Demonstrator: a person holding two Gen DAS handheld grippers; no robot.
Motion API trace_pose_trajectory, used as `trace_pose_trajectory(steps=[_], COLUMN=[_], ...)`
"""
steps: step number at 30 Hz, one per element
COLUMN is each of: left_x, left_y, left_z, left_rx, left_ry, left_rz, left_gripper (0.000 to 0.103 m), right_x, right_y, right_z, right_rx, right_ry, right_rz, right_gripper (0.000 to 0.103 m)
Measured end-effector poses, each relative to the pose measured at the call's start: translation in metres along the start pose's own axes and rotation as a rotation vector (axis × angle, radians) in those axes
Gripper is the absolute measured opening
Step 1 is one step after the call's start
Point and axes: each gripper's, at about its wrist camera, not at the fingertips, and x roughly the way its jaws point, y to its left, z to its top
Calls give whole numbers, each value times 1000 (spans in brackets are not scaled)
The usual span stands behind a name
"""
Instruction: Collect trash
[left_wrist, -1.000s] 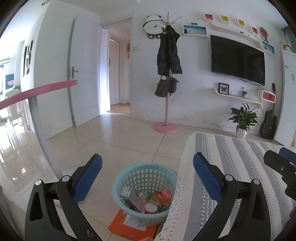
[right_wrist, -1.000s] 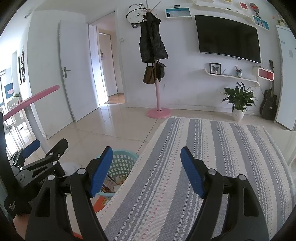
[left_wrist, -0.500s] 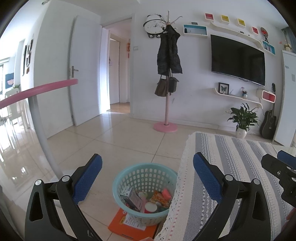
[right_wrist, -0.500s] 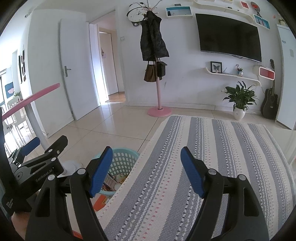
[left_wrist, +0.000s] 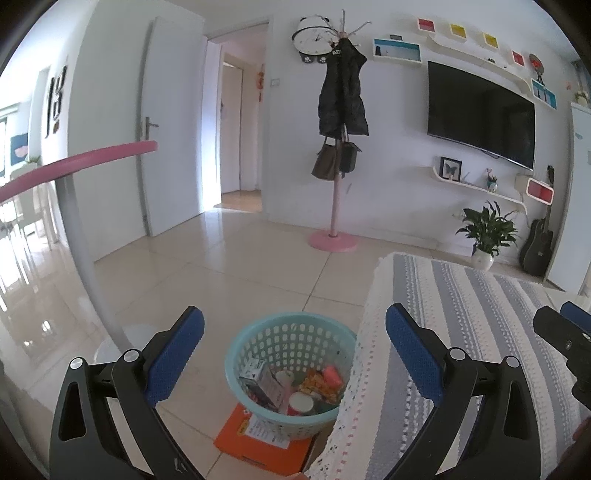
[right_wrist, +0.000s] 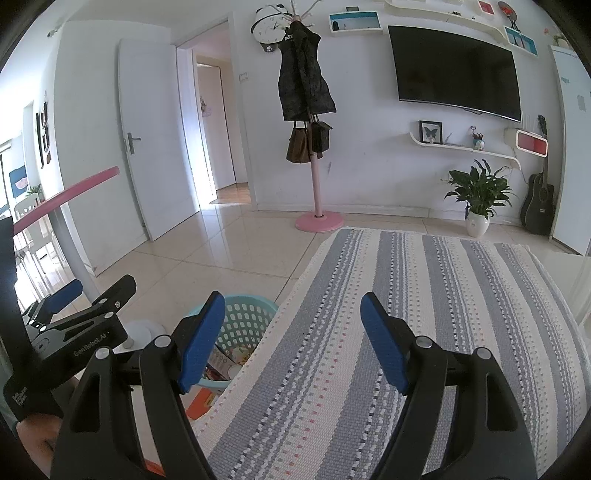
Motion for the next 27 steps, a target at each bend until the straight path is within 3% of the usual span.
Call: trace_pose_trajectory(steps=[10,17,23,27], left_x=[-10,-37,-38,-47], left_y=[8,10,0,-9], left_z=[12,28,22,16], left_rx=[-21,-59,-30,9], left_ry=[-6,-66,-14,-24], left_rz=[-18,-5,9,35], left_gripper=[96,95,95,95], right_x=[-14,-26,-34,-40], right_y=[1,-9,-15,-23], right_z=[15,19,18,16], right_rx=[-41,-21,-14,5], right_ry=[-52,-58,-56,-56], right_rz=[-37,-32,-28,-22], right_gripper=[73,75,75,75])
